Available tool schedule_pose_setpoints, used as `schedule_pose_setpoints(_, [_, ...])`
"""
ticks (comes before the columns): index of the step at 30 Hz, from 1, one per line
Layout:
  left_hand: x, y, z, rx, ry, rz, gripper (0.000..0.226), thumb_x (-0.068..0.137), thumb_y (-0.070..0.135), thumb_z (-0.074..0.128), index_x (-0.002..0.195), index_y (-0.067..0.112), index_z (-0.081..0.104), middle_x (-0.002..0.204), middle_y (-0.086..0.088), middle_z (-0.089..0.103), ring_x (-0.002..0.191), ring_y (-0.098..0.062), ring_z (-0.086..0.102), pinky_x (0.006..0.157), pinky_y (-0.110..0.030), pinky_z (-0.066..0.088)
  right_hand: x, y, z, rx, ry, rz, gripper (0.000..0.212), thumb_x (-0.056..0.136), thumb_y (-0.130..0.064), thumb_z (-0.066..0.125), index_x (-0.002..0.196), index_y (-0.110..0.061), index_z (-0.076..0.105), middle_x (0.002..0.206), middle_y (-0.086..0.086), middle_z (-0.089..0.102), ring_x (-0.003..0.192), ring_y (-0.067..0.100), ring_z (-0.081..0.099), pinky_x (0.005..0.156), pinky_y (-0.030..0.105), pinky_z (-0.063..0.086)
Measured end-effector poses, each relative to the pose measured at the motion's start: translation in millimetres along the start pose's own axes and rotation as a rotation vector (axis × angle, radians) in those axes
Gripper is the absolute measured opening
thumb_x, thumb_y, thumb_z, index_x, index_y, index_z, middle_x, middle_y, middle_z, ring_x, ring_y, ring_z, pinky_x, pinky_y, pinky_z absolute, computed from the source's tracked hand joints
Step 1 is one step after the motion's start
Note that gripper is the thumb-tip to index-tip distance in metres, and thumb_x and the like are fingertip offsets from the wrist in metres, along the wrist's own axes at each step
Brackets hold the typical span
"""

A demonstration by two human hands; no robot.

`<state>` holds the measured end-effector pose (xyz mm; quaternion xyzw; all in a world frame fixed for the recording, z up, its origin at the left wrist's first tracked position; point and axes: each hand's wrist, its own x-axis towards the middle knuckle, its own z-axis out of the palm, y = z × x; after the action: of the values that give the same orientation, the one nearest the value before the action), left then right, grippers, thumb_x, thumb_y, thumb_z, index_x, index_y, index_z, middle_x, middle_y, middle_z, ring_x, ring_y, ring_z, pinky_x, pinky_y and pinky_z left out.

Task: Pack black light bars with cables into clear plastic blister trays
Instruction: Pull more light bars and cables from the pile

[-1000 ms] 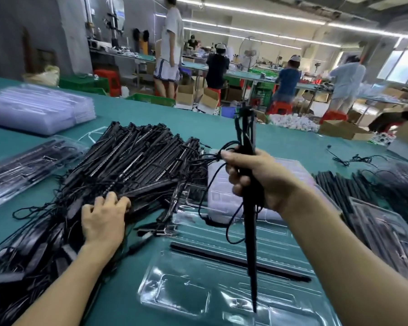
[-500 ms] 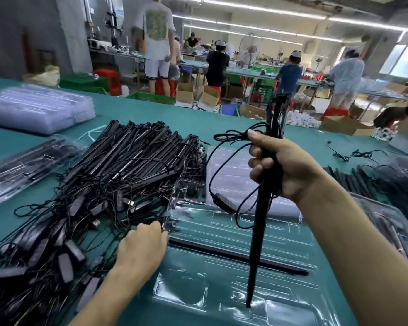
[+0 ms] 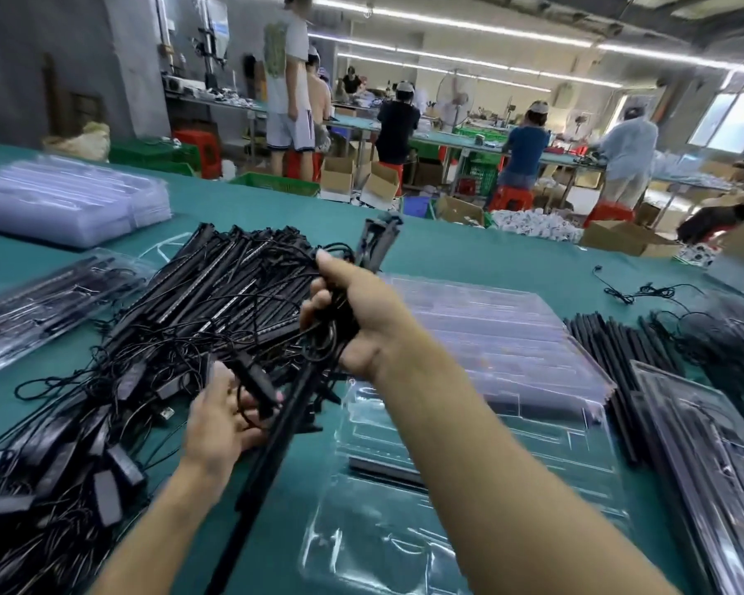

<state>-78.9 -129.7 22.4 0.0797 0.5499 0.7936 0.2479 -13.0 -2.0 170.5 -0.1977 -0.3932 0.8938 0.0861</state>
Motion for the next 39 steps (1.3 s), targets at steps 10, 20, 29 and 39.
schedule_pose_setpoints(10, [7.6,0.1,-30.5,0.110,-0.414,-0.134,0.050,0.071,0.031,0.086,0.115,0.024,0.063,0.088,-0.012,0.069,0.064,-0.024,0.063,0.058,-0.036,0.051,61.0,92.2,-21.3,-0.857,0.091,0.197,0.114,0.069,-0.090,0.037,0.152,-0.013,0.026,0.152,0.014,0.037,0.135,0.034,0.042,0.111,0.048,0.036])
schedule_pose_setpoints(20, [29.2,-22.5,-12.8,0.378,0.133,0.110,0.024,0.083,0.005,0.076,0.104,0.010,0.066,0.068,-0.008,0.070,0.044,-0.013,0.058,0.037,-0.024,0.046,43.0,79.2,-94.9,-1.764,0.239,-0.225,0.021,0.087,-0.014,0.047,0.096,-0.016,0.065,0.105,0.014,0.064,0.097,0.034,0.061,0.083,0.038,0.051])
schedule_pose_setpoints(29, [55.7,-27.1,-12.8,0.624,0.285,0.196,0.024,0.069,0.031,0.089,0.087,0.024,0.074,0.077,0.003,0.072,0.080,-0.027,0.068,0.080,-0.040,0.056,41.9,124.8,-100.5,-2.099,-0.018,-0.452,0.029,0.093,-0.028,0.057,0.114,-0.010,0.050,0.117,0.012,0.055,0.109,0.036,0.055,0.070,0.042,0.040])
schedule_pose_setpoints(39, [60.9,-30.3,-14.5,0.851,0.334,0.260,0.033,0.073,0.037,0.085,0.093,0.023,0.063,0.073,0.010,0.058,0.084,-0.024,0.056,0.082,-0.036,0.044,23.4,122.3,-61.6,-2.043,0.013,-0.153,0.039,0.087,0.003,0.058,0.123,0.001,0.043,0.125,0.023,0.052,0.115,0.042,0.053,0.083,0.046,0.044])
